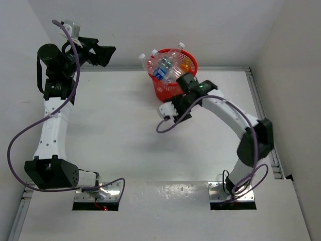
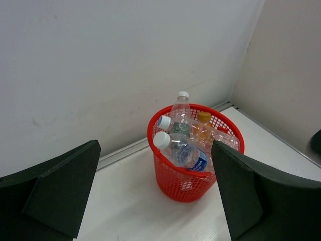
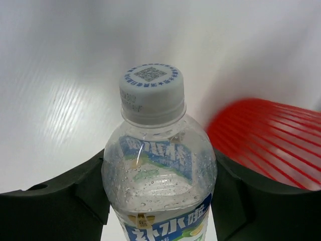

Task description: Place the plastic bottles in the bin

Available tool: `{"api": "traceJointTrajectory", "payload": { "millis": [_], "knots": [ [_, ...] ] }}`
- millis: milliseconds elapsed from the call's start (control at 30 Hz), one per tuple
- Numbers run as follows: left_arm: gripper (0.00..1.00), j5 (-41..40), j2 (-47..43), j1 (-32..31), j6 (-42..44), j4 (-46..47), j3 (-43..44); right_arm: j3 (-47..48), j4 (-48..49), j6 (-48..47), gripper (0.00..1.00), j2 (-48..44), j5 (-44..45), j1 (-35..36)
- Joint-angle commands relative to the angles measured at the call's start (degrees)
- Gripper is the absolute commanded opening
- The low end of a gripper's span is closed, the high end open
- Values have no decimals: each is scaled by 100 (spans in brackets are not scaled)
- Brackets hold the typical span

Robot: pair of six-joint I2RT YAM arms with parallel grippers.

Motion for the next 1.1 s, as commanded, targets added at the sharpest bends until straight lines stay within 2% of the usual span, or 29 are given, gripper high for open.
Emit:
{"api": "traceJointTrajectory", "payload": {
  "millis": [0,33,67,100,133,167,200,233,267,333,400,433,500,600,700,1067],
  "knots": [
    [100,269,-250,46,-155,400,-200,1222,48,2377,10,-1016,-1219,-43],
    [100,322,-250,46,-216,471,-253,1356,389,2711,10,-1157,-1220,-96],
    [100,322,-303,98,-295,471,-306,1497,819,3767,9,-1245,-1202,-157],
    [100,375,-303,98,-296,550,-385,1890,1023,4082,7,-1272,-1037,-436],
    [100,427,-303,99,-366,551,-386,2033,1661,4372,7,-1237,-966,-544],
    [100,428,-364,99,-366,612,-438,2147,1893,5289,5,-1185,-904,-658],
    [100,428,-365,99,-436,612,-438,2479,2131,5577,5,-1158,-634,-1033],
    [100,428,-417,99,-437,612,-499,2561,2855,5823,5,-1123,-544,-1159],
    [100,428,-417,99,-498,612,-500,2692,3106,6556,5,-1001,-291,-1508],
    [100,428,-470,99,-498,664,-553,3138,3615,7131,4,-608,-157,-1782],
    [100,428,-470,99,-560,665,-614,3491,3601,7545,2,-298,-69,-1950],
    [100,428,-470,99,-560,665,-614,3937,3514,7809,1,199,10,-2021],
    [100,428,-470,99,-673,665,-676,4711,3434,8205,0,510,220,-2100],
    [100,375,-470,99,-727,726,-842,4541,3898,8969,0,890,388,-2109],
    [100,375,-470,151,-788,726,-913,4128,4550,9288,0,881,336,-2040],
    [100,322,-417,151,-1016,726,-1071,4381,4357,9218,0,1584,195,-1705]
  ]
}}
